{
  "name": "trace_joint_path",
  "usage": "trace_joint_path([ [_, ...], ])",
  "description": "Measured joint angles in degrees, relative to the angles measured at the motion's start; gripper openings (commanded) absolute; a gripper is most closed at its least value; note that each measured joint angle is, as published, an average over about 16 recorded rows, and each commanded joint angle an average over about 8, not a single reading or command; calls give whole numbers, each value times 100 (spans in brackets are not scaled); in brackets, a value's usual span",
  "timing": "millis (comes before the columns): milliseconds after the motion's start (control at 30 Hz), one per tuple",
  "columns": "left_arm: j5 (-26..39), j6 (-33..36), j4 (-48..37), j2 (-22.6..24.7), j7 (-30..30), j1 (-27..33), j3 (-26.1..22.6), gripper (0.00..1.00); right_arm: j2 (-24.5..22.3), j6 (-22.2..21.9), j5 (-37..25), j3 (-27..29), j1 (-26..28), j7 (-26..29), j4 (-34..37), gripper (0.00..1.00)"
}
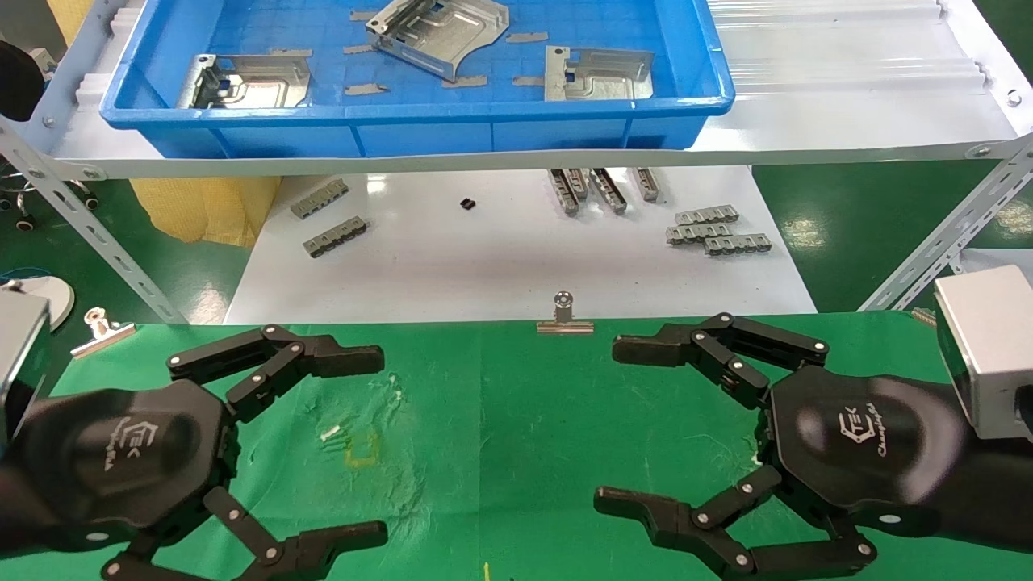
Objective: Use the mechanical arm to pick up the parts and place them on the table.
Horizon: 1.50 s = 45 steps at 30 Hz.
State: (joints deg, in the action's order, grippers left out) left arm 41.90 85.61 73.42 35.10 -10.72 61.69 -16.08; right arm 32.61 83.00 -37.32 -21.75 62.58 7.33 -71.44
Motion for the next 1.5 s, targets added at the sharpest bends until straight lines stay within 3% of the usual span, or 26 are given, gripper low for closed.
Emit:
trace_joint_path([
  [1200, 6, -2, 8, 2, 7, 16, 3, 100, 0, 0, 0, 0, 0, 0, 0, 0],
  [1500, 328, -116, -226, 182, -88, 684, -90, 100, 0, 0, 0, 0, 0, 0, 0, 0],
])
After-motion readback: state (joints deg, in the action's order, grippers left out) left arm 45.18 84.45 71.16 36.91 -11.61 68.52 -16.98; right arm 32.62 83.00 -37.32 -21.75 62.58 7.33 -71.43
